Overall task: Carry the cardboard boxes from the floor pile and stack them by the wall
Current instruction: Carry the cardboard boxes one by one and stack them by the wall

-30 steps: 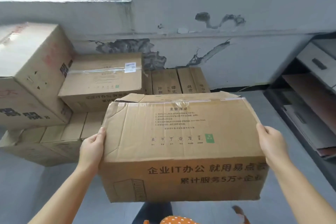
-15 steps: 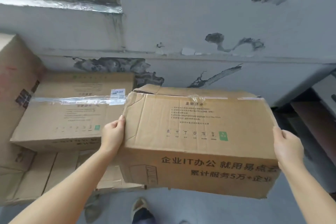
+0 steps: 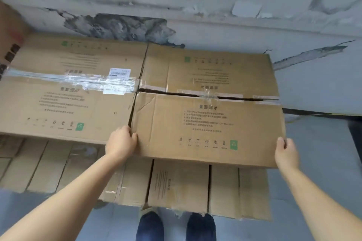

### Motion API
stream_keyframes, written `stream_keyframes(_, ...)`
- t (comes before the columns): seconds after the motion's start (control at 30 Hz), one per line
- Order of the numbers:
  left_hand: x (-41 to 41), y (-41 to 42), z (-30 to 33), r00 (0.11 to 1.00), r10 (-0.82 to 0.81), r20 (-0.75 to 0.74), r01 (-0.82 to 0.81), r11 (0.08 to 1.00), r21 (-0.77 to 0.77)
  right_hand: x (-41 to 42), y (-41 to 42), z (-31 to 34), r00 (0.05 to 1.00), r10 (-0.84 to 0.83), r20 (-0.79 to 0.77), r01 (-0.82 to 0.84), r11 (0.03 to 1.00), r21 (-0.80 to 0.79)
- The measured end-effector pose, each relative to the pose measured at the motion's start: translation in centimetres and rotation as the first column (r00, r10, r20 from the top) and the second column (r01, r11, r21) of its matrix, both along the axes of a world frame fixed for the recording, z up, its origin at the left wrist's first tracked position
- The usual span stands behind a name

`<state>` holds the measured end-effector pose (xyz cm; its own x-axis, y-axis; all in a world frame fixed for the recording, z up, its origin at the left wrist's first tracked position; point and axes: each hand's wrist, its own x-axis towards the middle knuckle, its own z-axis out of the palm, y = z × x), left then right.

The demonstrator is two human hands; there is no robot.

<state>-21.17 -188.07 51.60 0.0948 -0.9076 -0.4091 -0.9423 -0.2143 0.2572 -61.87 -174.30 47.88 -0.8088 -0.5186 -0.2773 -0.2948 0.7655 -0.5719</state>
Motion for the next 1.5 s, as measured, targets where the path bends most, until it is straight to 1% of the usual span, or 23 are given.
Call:
stream_keyframes(0.1, -1.3, 1.2, -0.5, 0.997, 0.061, 0.057, -0.056, 0.994, -0.092, -1.6, 1.3, -2.0, 0.993, 0.035, 0.114, -0.039, 0.999, 0.032)
stream_keyframes(0.13, -1.5, 1.7, -0.3, 0.995, 0.08, 0.062, -0.074, 0.992, -0.102, -2.0, 1.4, -2.0, 0.984, 0.022, 0.176, -0.033, 0.998, 0.056)
stream_keyframes(0.17, -1.8, 2.2, -0.1, 0.994, 0.084, 0.075, -0.077, 0.992, -0.096, -2.4, 1.4, -1.7, 0.959, -0.041, 0.28, 0.014, 0.995, 0.099)
stream_keyframes(0.2, -2.0, 2.7, 0.0, 0.993, 0.075, 0.092, -0.068, 0.995, -0.077, -2.6, 1.3, -1.2, 0.901, -0.135, 0.413, 0.082, 0.986, 0.145)
stream_keyframes(0.23, -2.2, 3.1, 0.2, 0.993, 0.063, 0.103, -0.059, 0.997, -0.04, -2.7, 1.3, -0.8, 0.813, -0.221, 0.539, 0.147, 0.973, 0.178)
stream_keyframes(0.27, -2.4, 3.4, 0.3, 0.994, 0.062, 0.095, -0.063, 0.998, 0.011, -2.7, 1.4, -0.4, 0.734, -0.267, 0.625, 0.189, 0.964, 0.189)
stream_keyframes(0.3, -2.7, 3.4, 0.3, 0.994, 0.094, 0.051, -0.097, 0.993, 0.064, -2.7, 1.5, -0.2, 0.7, -0.273, 0.66, 0.201, 0.962, 0.185)
stream_keyframes(0.33, -3.1, 3.2, 0.4, 0.987, 0.157, -0.017, -0.154, 0.982, 0.11, -2.6, 1.4, 0.0, 0.694, -0.263, 0.67, 0.205, 0.965, 0.166)
stream_keyframes(0.37, -3.4, 2.8, 0.4, 0.97, 0.229, -0.083, -0.216, 0.967, 0.137, -2.3, 1.4, 0.1, 0.705, -0.248, 0.664, 0.209, 0.968, 0.139)
stream_keyframes(0.43, -3.6, 1.8, 0.5, 0.928, 0.333, -0.168, -0.317, 0.941, 0.118, -1.8, 1.2, 0.1, 0.729, -0.231, 0.645, 0.223, 0.97, 0.095)
stream_keyframes(0.5, -3.6, 1.1, 0.6, 0.905, 0.383, -0.182, -0.373, 0.924, 0.091, -1.4, 1.1, 0.1, 0.737, -0.215, 0.641, 0.214, 0.974, 0.08)
stream_keyframes(0.57, -3.7, 1.4, 0.6, 0.911, 0.383, -0.151, -0.372, 0.923, 0.095, -1.1, 1.1, 0.1, 0.744, -0.207, 0.635, 0.2, 0.976, 0.083)
stream_keyframes(0.63, -4.0, 2.7, 0.3, 0.934, 0.341, -0.107, -0.333, 0.939, 0.087, -0.8, 1.5, 0.1, 0.747, -0.2, 0.634, 0.192, 0.978, 0.083)
stream_keyframes(0.77, -4.0, 6.4, 0.5, 0.975, 0.19, -0.111, -0.19, 0.982, 0.013, 0.0, 1.8, 1.4, 0.774, -0.185, 0.606, 0.144, 0.983, 0.116)
stream_keyframes(0.83, -2.9, 7.4, 1.2, 0.976, 0.162, -0.147, -0.154, 0.986, 0.064, 0.4, 1.7, 2.8, 0.845, -0.11, 0.523, 0.018, 0.984, 0.178)
stream_keyframes(0.9, -1.4, 7.6, 2.6, 0.969, 0.138, -0.204, -0.117, 0.987, 0.112, 1.1, 2.1, 4.9, 0.922, 0.067, 0.382, -0.149, 0.97, 0.191)
stream_keyframes(0.97, 0.0, 7.3, 4.7, 0.965, 0.075, -0.25, -0.051, 0.993, 0.103, 2.9, 3.2, 8.4, 0.932, 0.216, 0.292, -0.251, 0.964, 0.087)
stream_keyframes(1.07, 2.0, 6.7, 8.5, 0.945, -0.058, -0.321, 0.069, 0.997, 0.023, 7.2, 6.4, 13.4, 0.891, 0.354, 0.285, -0.345, 0.935, -0.085)
stream_keyframes(1.17, 3.7, 7.1, 13.1, 0.883, -0.187, -0.43, 0.17, 0.982, -0.079, 12.5, 10.3, 17.4, 0.868, 0.368, 0.334, -0.31, 0.926, -0.215)
stream_keyframes(1.23, 5.0, 8.2, 16.1, 0.797, -0.258, -0.546, 0.221, 0.966, -0.133, 16.2, 12.8, 19.5, 0.869, 0.349, 0.35, -0.246, 0.92, -0.306)
stream_keyframes(1.33, 7.4, 11.1, 20.0, 0.651, -0.348, -0.675, 0.349, 0.926, -0.141, 21.5, 16.8, 21.9, 0.893, 0.305, 0.332, -0.148, 0.894, -0.423)
stream_keyframes(1.4, 8.9, 12.8, 21.5, 0.586, -0.384, -0.714, 0.401, 0.903, -0.156, 24.8, 19.3, 22.8, 0.924, 0.247, 0.293, -0.08, 0.873, -0.482)
stream_keyframes(1.5, 10.8, 15.2, 22.6, 0.535, -0.379, -0.755, 0.405, 0.9, -0.164, 29.1, 23.1, 23.2, 0.95, 0.122, 0.288, 0.055, 0.841, -0.538)
